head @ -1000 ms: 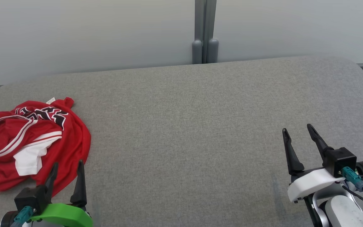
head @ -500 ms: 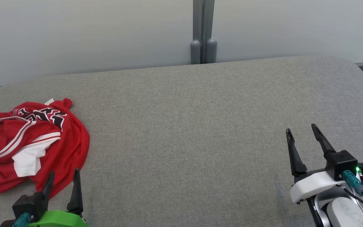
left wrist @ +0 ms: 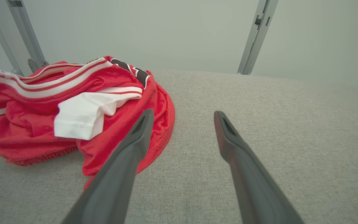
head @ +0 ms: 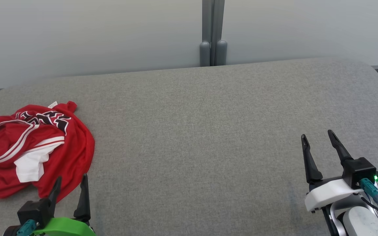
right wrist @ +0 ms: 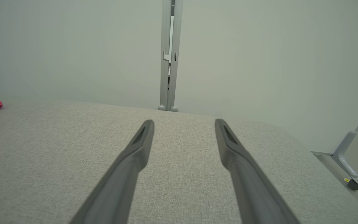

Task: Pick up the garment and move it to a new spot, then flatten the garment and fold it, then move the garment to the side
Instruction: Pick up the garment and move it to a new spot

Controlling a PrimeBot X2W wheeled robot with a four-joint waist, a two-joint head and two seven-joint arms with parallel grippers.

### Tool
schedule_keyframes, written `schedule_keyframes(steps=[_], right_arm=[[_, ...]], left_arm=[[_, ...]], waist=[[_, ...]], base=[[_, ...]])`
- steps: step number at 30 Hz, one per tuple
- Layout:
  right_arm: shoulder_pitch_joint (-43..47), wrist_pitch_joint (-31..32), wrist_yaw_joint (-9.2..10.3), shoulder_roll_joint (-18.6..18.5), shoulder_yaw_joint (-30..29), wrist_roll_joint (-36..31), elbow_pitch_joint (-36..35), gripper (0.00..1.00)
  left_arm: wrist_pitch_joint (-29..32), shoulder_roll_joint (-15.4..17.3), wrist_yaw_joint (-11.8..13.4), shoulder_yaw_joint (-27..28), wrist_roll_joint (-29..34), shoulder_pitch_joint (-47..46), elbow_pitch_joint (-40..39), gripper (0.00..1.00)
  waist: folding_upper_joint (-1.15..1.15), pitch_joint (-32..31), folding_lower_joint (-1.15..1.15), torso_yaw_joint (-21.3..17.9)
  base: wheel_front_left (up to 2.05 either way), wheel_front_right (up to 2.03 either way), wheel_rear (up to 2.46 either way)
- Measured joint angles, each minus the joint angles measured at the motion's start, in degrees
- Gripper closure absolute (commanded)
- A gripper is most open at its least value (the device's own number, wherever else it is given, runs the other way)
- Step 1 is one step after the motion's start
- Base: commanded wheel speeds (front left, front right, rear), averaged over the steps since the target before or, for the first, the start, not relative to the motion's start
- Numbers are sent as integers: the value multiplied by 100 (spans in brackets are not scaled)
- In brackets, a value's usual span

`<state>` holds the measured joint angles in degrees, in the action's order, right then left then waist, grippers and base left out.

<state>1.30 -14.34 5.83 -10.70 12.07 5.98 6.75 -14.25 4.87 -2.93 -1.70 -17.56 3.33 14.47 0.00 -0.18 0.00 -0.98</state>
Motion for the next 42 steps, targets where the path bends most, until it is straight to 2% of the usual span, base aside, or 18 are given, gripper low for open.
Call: schedule_keyframes(steps=[6, 9, 20, 28, 32, 35, 42], right_arm=[[49, 0, -2, 19, -58, 0, -71, 0], [52, 0, -43, 23, -55, -1, -81, 0], [-89, -1, -480, 283, 486, -63, -11, 0], [-171, -1, -472, 428, 427, -85, -5, 0], [-172, -1, -501, 488, 541, -94, 64, 0], [-173, -1, -532, 525, 601, -102, 90, 0], [-172, -1, -531, 516, 556, -158, 109, 0]], left_arm=[[0, -52, -62, -69, 69, -64, 52, 0], [0, -67, -63, -43, 76, -153, 74, 0], [0, -91, 83, 561, 85, 119, 42, 0], [0, -94, 4, 538, 100, 140, 79, 0], [0, -81, -3, 734, 103, 142, 69, 0], [0, -75, -4, 851, 101, 147, 40, 0], [0, -76, -60, 918, 101, 166, 23, 0]], waist=[[0, 14, 0, 165], [0, 16, 0, 366], [0, -23, 0, 1150], [0, -87, 0, 1782], [0, -124, 0, 2052], [0, -159, 0, 2142], [0, -142, 0, 2058]], base=[[0, 0, 0], [0, 0, 0], [0, 0, 0], [0, 0, 0], [0, 0, 0], [0, 0, 0], [0, 0, 0]])
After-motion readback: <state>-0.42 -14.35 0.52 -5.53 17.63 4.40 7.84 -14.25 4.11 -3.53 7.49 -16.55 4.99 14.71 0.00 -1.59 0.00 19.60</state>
